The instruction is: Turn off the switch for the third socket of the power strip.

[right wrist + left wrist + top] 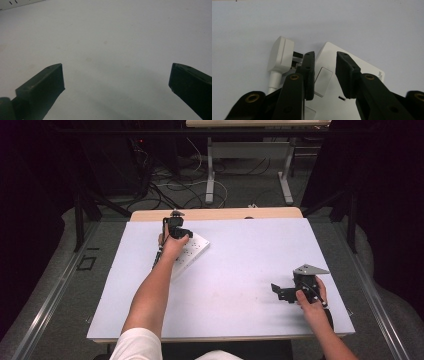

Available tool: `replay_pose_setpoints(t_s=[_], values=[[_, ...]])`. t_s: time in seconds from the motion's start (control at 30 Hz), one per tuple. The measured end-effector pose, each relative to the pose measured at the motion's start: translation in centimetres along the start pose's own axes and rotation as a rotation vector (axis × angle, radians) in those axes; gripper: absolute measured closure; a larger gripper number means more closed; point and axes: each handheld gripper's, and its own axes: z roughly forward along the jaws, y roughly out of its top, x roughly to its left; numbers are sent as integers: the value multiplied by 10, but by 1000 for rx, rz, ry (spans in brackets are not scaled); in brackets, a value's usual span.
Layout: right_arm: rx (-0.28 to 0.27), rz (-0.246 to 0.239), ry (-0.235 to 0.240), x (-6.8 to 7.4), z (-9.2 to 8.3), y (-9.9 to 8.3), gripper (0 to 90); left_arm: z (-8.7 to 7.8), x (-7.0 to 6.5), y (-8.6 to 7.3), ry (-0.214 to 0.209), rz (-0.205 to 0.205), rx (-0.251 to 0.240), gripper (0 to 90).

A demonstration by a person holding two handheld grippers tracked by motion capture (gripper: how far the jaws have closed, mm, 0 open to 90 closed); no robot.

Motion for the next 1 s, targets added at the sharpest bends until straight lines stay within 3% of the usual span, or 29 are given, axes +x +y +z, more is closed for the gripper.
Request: replay_pose_setpoints(t_s=[0.4, 0.73, 1.0], values=[[-1, 2, 0, 0, 0, 0, 0, -1, -4, -1, -18, 19, 24, 572], [0, 0, 1, 1, 0, 1, 0, -4, -13, -3, -43, 66, 22, 446], [-3, -6, 2, 1, 0, 1, 0, -9, -17, -5, -19, 126, 0, 315]])
